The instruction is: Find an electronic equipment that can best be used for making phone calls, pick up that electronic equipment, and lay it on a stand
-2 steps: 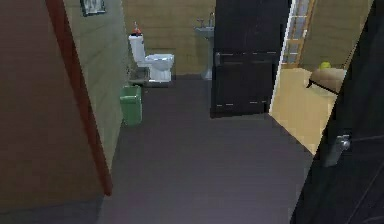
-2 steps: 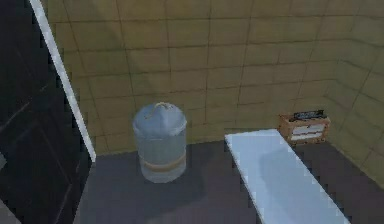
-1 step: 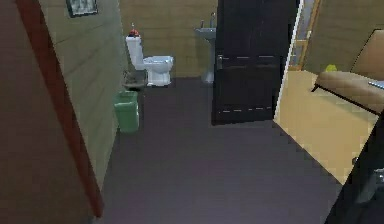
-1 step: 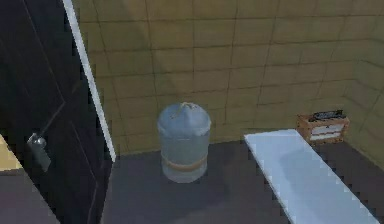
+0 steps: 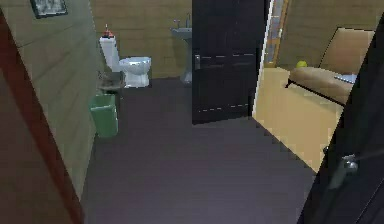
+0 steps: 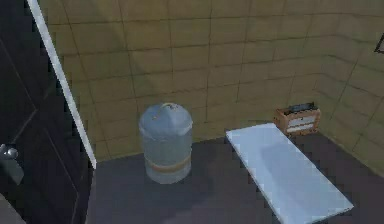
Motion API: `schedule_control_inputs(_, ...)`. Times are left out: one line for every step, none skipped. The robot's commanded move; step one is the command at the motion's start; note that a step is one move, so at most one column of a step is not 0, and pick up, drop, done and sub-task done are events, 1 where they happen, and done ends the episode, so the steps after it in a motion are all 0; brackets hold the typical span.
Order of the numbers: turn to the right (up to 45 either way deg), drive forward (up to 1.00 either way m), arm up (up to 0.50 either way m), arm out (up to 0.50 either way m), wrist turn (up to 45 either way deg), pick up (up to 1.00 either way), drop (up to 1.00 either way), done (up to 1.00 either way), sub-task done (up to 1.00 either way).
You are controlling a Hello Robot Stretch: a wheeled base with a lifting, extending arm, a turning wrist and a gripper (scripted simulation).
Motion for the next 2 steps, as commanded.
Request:
schedule_control_inputs(0.0,0.45,0.0,0.0,0.0,0.0,0.0,0.0,0.0)
schedule_control_inputs(9.0,0.0,0.0,0.0,0.0,0.0,0.0,0.0,0.0)
